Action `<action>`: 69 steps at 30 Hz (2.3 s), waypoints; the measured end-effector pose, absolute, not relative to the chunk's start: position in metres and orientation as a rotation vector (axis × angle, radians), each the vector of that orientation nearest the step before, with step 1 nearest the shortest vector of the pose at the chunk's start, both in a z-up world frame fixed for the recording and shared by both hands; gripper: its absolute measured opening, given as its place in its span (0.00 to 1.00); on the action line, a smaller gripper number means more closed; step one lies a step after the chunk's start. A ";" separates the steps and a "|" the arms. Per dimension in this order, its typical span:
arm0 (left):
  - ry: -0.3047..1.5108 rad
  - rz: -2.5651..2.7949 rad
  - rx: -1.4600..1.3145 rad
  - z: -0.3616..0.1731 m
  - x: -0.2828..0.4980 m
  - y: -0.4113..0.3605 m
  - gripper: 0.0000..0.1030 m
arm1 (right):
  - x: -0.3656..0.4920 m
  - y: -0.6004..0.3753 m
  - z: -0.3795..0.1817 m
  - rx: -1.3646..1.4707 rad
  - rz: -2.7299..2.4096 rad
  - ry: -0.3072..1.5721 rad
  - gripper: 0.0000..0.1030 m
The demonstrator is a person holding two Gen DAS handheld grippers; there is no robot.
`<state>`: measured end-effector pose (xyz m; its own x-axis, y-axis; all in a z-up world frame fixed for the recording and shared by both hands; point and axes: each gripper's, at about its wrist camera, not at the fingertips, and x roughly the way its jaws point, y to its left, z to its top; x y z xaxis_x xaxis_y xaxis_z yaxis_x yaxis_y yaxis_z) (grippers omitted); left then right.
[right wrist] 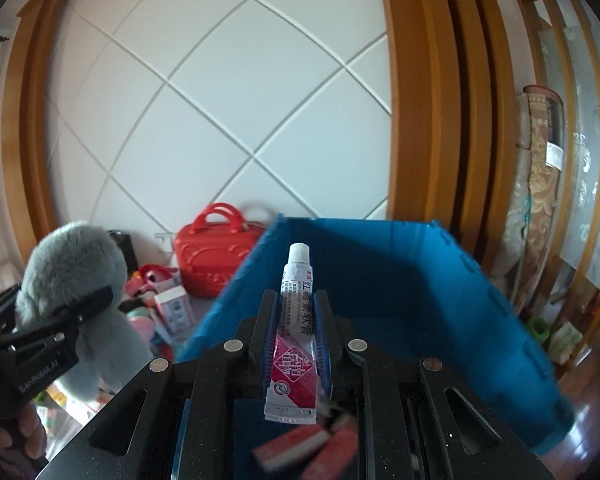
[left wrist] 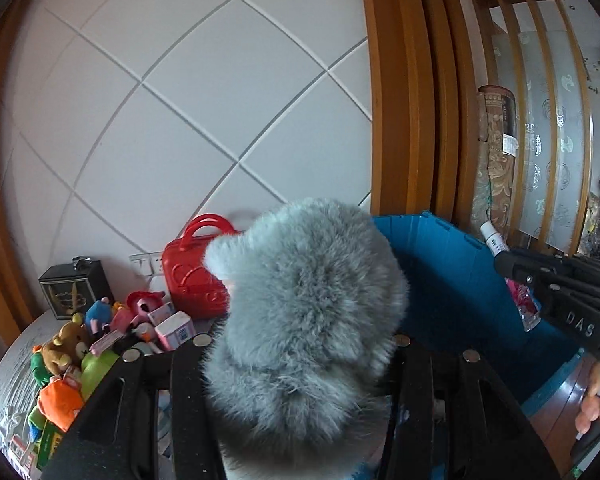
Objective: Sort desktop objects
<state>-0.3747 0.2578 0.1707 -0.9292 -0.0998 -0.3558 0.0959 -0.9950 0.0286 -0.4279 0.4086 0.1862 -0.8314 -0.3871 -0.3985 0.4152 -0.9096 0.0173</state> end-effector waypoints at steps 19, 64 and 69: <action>-0.004 -2.829 1.069 0.121 -0.507 0.362 0.44 | -0.553 0.472 0.139 0.886 -2.539 0.289 0.17; 0.072 -2.783 0.679 0.150 -0.310 0.286 0.91 | -0.400 0.466 0.155 0.729 -2.726 0.219 1.00; 0.062 -2.789 0.687 0.143 -0.277 0.271 0.91 | -0.367 0.452 0.152 0.721 -2.742 0.233 1.00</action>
<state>-0.2772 0.2714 0.1430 -0.8517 -0.2478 -0.4618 0.2682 -0.9631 0.0222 -0.3671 0.4522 0.1520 -0.8309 -0.2410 -0.5015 0.3223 -0.9432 -0.0806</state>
